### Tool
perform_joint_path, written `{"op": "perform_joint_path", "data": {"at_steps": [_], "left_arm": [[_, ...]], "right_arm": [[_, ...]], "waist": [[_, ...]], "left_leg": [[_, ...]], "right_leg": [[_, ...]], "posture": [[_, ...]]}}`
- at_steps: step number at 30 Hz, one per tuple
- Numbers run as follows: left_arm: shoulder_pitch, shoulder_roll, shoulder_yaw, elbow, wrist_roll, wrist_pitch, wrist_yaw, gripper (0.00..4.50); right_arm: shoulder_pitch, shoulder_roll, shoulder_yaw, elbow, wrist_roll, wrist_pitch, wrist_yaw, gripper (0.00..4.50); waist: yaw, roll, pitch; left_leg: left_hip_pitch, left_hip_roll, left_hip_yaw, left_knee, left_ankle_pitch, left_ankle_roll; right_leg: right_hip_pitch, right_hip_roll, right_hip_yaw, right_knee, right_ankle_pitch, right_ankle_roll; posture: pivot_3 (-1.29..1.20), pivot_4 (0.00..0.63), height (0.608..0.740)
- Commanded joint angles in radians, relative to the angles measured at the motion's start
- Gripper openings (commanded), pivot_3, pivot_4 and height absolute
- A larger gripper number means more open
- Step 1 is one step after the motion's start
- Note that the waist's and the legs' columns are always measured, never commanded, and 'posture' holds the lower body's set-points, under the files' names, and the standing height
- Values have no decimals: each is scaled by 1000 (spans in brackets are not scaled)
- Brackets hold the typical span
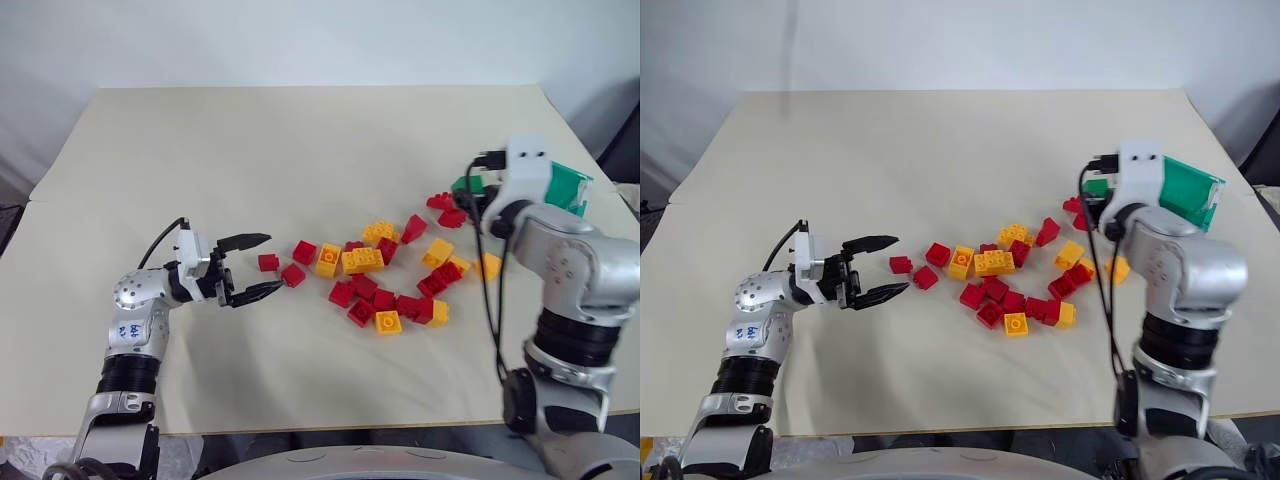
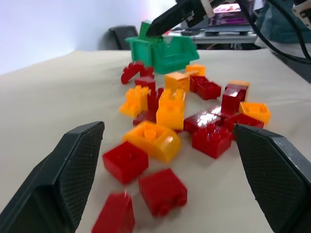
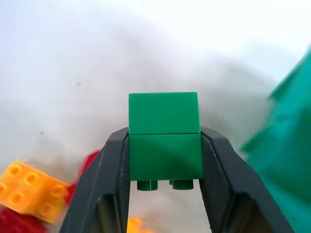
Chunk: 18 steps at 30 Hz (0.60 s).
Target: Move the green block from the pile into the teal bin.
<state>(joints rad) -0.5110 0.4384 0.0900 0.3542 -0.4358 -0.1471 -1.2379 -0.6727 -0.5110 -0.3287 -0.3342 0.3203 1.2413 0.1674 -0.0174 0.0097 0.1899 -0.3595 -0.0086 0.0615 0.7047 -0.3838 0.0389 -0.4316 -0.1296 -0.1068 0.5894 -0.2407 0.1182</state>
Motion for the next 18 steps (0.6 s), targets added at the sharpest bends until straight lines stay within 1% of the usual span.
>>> {"op": "perform_joint_path", "data": {"at_steps": [1,3,6,10,13,18], "left_arm": [[-105,-31,-53,-20,57,15,62,4500],[-164,-53,-86,7,98,21,98,4500],[-252,-94,-133,60,166,45,163,4500],[-343,-155,-174,128,216,46,206,4500],[-414,-207,-200,191,245,49,234,4500],[-462,-244,-214,247,277,59,275,4500]], "right_arm": [[49,-139,-130,29,-57,-161,23,1489],[78,-184,-166,89,-89,-227,4,1489],[96,-212,-177,174,-113,-303,-3,1489],[105,-205,-166,282,-118,-403,18,1489],[97,-196,-134,365,-104,-499,70,1489],[55,-178,-101,469,-93,-563,98,1489]], "waist": [[16,0,0],[19,0,0],[18,0,0],[13,0,0],[15,0,0],[16,0,0]], "left_leg": [[0,-1,2,0,1,1],[0,-2,4,0,1,1],[1,-2,6,0,1,2],[2,-1,7,0,2,2],[2,-1,7,0,2,1],[2,-1,7,0,2,2]], "right_leg": [[0,0,0,0,0,1],[1,-1,0,0,1,1],[2,-1,0,0,1,2],[2,-1,1,0,1,2],[2,0,1,0,1,2],[2,-1,1,0,1,2]], "posture": [[0,150,740],[0,150,740],[0,150,740],[0,150,740],[0,150,740],[0,150,740]]}}
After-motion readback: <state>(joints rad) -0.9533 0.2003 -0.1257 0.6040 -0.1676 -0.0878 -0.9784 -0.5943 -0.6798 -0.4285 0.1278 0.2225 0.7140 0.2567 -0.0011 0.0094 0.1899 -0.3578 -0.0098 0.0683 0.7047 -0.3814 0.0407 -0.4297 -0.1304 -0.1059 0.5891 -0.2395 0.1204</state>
